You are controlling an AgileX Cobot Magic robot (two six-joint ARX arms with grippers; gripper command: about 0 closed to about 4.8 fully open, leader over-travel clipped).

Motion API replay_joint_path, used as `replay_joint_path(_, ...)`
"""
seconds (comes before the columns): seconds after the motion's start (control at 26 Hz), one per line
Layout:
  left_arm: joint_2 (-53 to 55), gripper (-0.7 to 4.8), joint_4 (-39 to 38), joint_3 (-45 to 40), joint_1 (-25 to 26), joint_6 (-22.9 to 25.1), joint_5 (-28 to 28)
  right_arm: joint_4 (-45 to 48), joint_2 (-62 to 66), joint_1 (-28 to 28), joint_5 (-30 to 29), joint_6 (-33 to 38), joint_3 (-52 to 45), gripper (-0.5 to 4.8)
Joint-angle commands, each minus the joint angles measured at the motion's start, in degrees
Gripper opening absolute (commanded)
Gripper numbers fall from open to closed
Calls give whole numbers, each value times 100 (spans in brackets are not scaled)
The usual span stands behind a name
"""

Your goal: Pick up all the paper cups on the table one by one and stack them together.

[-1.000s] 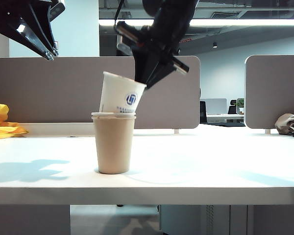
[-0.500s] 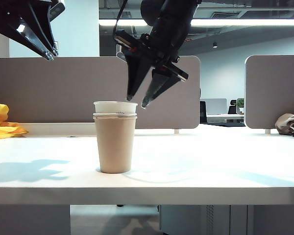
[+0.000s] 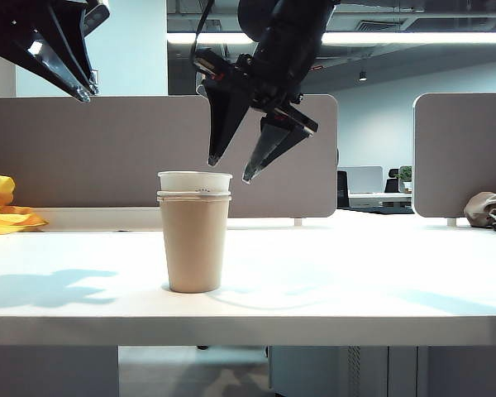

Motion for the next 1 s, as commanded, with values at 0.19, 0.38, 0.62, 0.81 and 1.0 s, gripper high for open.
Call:
replay_joint_path(0.19,-125,62,448,68,7,-9,33,535,-732,-199,70,-7,39,241)
replay_joint_path(0.38,-555,62,1381,68,7,-280,-66,833,-1532,-385,601,-214,35,56)
replay_joint_path(0.62,-1158,61,2063,66,7,-157,-778,820,-2214,-501,859,-328,33,34)
replay_joint_path(0.81,-1443,56,2063,59,7,68,-1233,780,-2516,-501,682,-321,31,14)
replay_joint_path(1.0,-1714,-6,2245,59,7,68,-1528,796,-2835,-501,734,-326,26,-2)
